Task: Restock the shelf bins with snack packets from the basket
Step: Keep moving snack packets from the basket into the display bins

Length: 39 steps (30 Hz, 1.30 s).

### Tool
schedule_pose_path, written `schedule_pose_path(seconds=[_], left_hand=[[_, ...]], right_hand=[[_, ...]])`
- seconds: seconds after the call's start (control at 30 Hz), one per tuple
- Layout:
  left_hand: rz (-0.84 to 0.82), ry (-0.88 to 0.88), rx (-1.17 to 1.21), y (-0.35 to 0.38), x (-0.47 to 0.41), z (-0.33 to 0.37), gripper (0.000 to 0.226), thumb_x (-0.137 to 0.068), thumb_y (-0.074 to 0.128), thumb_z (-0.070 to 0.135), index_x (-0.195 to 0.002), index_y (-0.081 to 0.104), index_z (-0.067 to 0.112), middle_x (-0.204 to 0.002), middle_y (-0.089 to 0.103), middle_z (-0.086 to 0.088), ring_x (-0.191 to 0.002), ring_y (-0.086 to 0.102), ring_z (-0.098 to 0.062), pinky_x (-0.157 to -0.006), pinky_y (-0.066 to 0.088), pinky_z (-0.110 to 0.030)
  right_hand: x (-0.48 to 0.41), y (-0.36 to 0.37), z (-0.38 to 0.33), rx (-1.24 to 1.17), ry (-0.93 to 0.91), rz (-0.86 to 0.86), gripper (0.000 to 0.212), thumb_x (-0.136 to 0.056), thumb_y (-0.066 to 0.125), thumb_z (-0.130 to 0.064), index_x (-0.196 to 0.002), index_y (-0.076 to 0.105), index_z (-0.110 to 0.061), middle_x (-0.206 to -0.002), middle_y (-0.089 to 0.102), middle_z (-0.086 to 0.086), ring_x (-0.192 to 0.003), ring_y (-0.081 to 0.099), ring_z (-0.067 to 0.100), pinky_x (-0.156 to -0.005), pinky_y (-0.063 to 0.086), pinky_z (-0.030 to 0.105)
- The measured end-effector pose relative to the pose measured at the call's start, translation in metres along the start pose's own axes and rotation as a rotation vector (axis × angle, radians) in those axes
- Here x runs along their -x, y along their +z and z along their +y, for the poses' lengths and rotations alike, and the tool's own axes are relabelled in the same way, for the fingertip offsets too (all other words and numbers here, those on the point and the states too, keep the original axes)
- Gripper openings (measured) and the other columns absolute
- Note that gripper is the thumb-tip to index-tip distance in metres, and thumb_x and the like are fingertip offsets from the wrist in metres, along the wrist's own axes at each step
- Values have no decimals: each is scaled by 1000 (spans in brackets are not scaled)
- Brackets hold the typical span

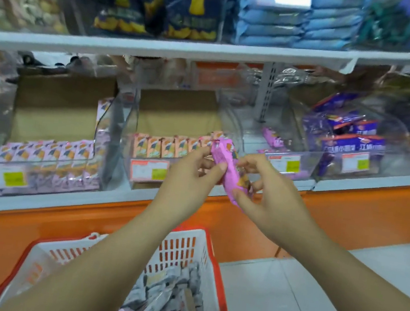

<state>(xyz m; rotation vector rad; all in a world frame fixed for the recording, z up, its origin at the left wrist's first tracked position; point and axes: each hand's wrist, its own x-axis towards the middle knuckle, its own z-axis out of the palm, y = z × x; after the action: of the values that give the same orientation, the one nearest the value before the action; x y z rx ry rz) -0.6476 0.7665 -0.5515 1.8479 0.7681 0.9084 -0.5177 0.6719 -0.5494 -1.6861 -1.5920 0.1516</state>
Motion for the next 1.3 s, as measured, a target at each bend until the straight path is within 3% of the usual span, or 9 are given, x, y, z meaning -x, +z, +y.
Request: schedule_pose_path(seconds=[0.1, 0.3, 0.43, 0.6, 0.7, 0.93, 1.1, 1.23, 1.3], left_hand=[[20, 110, -347, 5, -23, 2, 39, -92, 58, 21, -130, 53, 26, -108, 62, 3, -98, 60, -10, -85, 46, -24], [-136, 153, -1065, 3, -66, -18, 63, -94, 47, 35, -148, 16, 39, -152, 22, 0, -137, 22, -25, -113, 22, -45], [-260, 148, -1161, 6, -78, -37, 67, -96, 40, 40, -148, -1, 43, -158, -2, 4, -144, 6, -23, -113, 16, -50], [-244, 193, -1234, 8, -82, -50, 62, -96, 35, 49, -149, 3, 42, -159, 2, 5, -144, 8, -20, -109, 30, -44], [-216, 232, -1237, 8, -83, -56, 61, -96, 33, 52, -148, 2, 43, -158, 6, 7, -143, 13, -19, -106, 36, -41], [-196, 262, -1239, 10, -82, -60, 62, -96, 34, 51, -148, 2, 42, -158, 9, 9, -143, 15, -18, -105, 36, -40], [-224, 256, -1229, 8, -81, -57, 61, -97, 36, 47, -148, 3, 42, -157, 11, 9, -143, 14, -18, -111, 27, -39], [-217, 320, -1093, 1, -69, -54, 55, -98, 41, 36, -148, 17, 41, -153, 23, 12, -141, 18, -13, -116, 10, -35], [-164, 419, -942, -7, -55, -56, 47, -94, 46, 23, -140, 41, 33, -142, 43, 7, -130, 33, -13, -113, 20, -37]], right_hand=[[-19, -23, 21, 70, 29, 91, 33, -87, 62, -18, -115, 51, -30, -98, 61, -4, -74, 58, 13, -68, 50, 35], [-92, -43, 72, 200, 142, 166, 23, -89, 61, -20, -109, 51, -22, -90, 57, -4, -73, 54, 22, -68, 45, 35], [-136, -26, 105, 253, 304, 9, 15, -87, 61, -19, -100, 53, -23, -97, 63, 3, -86, 59, 27, -73, 49, 34], [-166, -4, 131, 420, 414, -167, 16, -82, 64, -20, -93, 67, -9, -99, 67, 13, -93, 62, 30, -82, 53, 36], [-178, 1, 139, 575, 430, -326, 29, -83, 61, -35, -76, 62, -7, -78, 59, 8, -82, 58, 29, -71, 47, 31], [-185, 0, 134, 679, 520, -606, 41, -82, 69, -37, -105, 60, -5, -93, 51, 9, -90, 52, 28, -83, 49, 34], [-168, -9, 124, 608, 527, -337, 33, -87, 58, -38, -69, 54, -11, -76, 55, 4, -78, 56, 24, -69, 43, 31], [-130, -18, 86, 459, 359, -3, 18, -90, 53, -26, -85, 69, -20, -81, 66, -5, -77, 59, 18, -64, 40, 26], [-101, -12, 60, 364, 205, 140, 15, -89, 55, -23, -86, 69, -23, -77, 59, -13, -77, 55, 12, -63, 40, 27]])
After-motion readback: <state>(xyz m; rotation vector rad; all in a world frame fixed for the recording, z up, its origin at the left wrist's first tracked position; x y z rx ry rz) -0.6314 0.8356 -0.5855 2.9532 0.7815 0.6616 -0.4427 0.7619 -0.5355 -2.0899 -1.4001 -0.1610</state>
